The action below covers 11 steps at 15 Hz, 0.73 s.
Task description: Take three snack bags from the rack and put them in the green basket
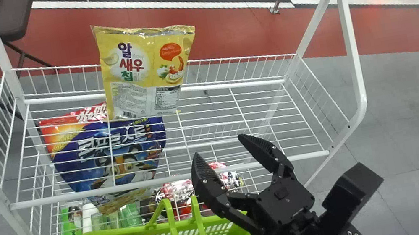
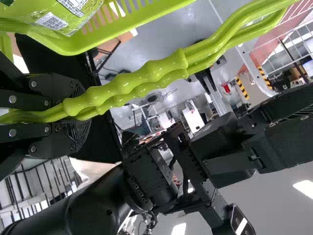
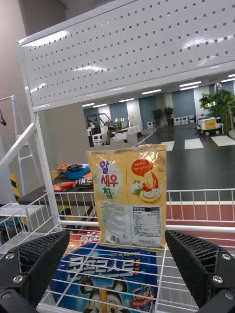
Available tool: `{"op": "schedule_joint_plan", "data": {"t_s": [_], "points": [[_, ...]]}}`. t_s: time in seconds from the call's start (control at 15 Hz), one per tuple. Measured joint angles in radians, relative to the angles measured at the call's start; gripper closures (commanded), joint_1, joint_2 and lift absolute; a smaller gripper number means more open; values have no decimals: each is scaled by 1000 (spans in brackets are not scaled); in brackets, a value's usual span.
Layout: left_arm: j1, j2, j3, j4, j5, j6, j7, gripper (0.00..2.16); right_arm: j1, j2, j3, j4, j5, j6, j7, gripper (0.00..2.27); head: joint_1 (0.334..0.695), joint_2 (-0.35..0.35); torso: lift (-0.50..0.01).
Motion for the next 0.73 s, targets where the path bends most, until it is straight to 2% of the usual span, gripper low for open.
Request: {"op": "schedule_joint_plan", "data": {"t_s": [0.73], "points": [[-1,1,0,-11,0,0,1,1926,-4,0,8,23,0,-55,-6,97,695,-350,-15]]}}
